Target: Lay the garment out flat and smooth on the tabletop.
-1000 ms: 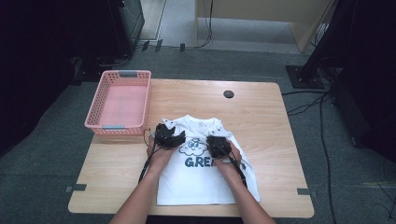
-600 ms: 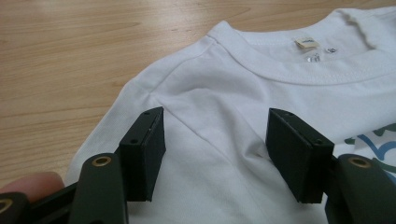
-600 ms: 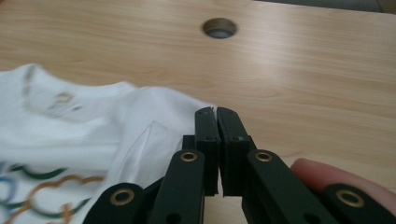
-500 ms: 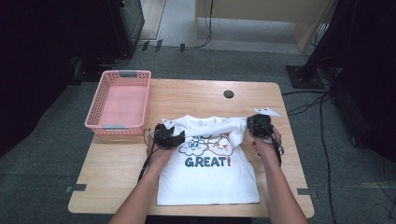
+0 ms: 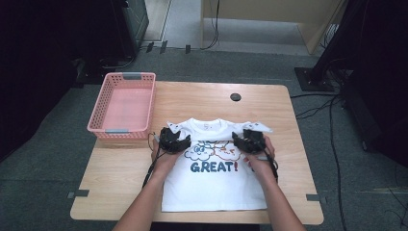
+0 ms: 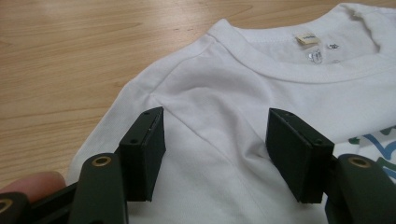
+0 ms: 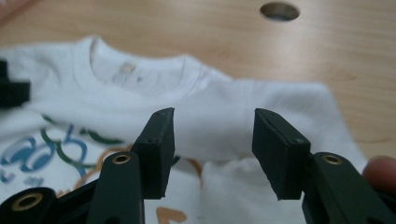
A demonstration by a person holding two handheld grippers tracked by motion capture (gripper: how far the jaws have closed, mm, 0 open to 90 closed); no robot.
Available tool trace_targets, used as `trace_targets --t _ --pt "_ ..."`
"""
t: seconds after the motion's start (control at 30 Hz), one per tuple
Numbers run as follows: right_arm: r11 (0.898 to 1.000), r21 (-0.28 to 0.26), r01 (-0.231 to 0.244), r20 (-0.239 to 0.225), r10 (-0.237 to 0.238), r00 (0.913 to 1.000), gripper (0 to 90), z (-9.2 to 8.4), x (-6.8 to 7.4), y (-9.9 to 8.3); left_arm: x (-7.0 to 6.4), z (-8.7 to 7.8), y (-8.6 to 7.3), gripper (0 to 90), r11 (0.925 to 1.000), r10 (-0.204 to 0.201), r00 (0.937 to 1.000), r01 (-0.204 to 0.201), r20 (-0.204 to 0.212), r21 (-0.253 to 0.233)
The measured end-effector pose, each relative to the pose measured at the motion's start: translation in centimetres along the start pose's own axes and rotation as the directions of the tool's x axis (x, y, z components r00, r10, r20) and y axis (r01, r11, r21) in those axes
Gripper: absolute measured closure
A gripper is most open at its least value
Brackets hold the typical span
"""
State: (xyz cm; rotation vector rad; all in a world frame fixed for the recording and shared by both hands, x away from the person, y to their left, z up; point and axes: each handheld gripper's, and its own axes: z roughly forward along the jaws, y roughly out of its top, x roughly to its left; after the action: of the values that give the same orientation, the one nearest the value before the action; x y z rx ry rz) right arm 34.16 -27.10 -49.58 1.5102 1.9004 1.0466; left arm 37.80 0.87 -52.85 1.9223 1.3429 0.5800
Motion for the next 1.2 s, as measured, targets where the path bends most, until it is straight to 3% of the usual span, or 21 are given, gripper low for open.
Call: trace_targets --t 0.1,0.23,0.4,0.77,0.9,1.0,1.03,1.13,1.2 --pt "0.999 0.046 0.024 0.028 -0.025 0.9993 45.0 1.7 0.8 -1.9 0.0 0.0 0.0 38.6 1.0000 -0.003 1.0000 0.003 0.000 -0.001" --pt "0.998 0.056 0.032 0.046 -0.034 0.9984 41.1 2.2 0.5 -3.0 0.0 -0.2 -0.2 38.6 0.9999 -0.014 0.9999 0.014 -0.001 -0.006" --pt "0.998 0.060 -0.015 0.018 0.014 0.9997 40.5 1.2 -0.1 -3.7 -0.8 -1.0 -0.9 38.4 1.0000 -0.006 0.9998 0.006 -0.018 -0.002" --pt "0.998 0.069 0.013 0.056 -0.017 0.9983 40.6 -1.9 0.3 -6.1 -2.8 -3.6 -3.3 38.1 1.0000 0.006 0.9999 -0.006 -0.015 0.000" --pt "0.997 0.069 0.020 0.023 -0.021 0.9995 40.8 -2.8 0.3 -6.8 -2.8 -4.0 -3.4 37.8 0.9999 0.003 0.9999 -0.003 0.013 0.010" --pt "0.997 0.079 -0.023 -0.044 0.026 0.9987 49.2 -3.4 -0.6 -6.0 -1.8 -4.3 -2.6 37.8 0.9997 -0.005 0.9996 0.005 0.029 0.026" --pt "0.997 0.056 -0.045 -0.063 0.049 0.9969 49.9 -3.8 -1.1 -5.2 -1.4 -4.4 -2.3 37.9 0.9998 -0.009 0.9997 0.009 0.024 0.017" --pt "0.997 0.003 -0.083 -0.069 0.083 0.9942 51.3 -4.6 -2.0 -3.2 0.3 -5.0 -0.8 40.8 0.9985 -0.052 0.9986 0.052 0.004 -0.015" --pt "0.997 -0.018 -0.078 -0.054 0.077 0.9956 51.4 -4.8 -2.4 -1.6 1.4 -5.2 0.0 42.7 0.9966 -0.080 0.9968 0.080 -0.001 -0.018"
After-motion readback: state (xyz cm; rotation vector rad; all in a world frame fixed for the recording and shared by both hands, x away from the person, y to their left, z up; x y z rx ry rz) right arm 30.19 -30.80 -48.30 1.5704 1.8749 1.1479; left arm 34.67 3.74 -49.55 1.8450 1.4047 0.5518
